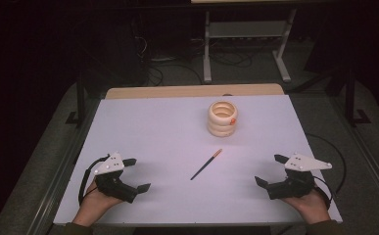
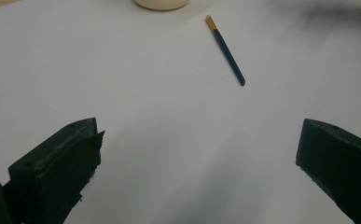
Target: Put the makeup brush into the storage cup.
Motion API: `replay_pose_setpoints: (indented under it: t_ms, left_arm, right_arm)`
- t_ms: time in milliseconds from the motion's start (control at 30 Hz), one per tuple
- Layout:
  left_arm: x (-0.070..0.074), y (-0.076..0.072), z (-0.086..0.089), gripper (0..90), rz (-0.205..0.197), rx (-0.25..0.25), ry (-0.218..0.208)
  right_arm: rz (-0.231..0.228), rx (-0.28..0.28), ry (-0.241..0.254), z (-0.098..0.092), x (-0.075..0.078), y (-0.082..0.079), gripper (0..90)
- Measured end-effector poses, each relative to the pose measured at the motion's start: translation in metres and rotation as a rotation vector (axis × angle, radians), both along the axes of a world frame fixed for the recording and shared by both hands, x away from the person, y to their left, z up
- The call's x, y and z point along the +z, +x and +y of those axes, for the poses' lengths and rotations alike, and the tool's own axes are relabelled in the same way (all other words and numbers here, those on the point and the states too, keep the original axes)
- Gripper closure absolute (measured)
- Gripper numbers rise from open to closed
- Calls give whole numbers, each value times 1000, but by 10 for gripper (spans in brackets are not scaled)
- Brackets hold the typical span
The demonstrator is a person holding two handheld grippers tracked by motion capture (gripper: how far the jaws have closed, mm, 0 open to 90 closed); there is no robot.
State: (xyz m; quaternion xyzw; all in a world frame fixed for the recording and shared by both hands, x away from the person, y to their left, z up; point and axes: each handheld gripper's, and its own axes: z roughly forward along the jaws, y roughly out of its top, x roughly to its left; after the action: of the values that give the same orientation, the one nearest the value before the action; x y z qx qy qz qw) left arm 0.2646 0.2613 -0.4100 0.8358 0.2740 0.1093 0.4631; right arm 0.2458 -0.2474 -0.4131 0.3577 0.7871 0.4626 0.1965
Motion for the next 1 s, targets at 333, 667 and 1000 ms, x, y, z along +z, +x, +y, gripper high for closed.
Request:
replay_pose_setpoints:
  t_ms: [333, 667, 1000]
  left_arm:
    - [3, 3, 0, 0, -3, 4, -6]
    - [3, 9, -4, 0, 25, 7, -8]
    - [11, 15, -14, 0, 9, -5, -9]
  right_arm:
    - [-8, 1, 22, 0, 2, 2, 0]
    - [-8, 30, 17, 6, 0, 3, 0]
    - [-27, 32, 34, 5, 3, 5, 0]
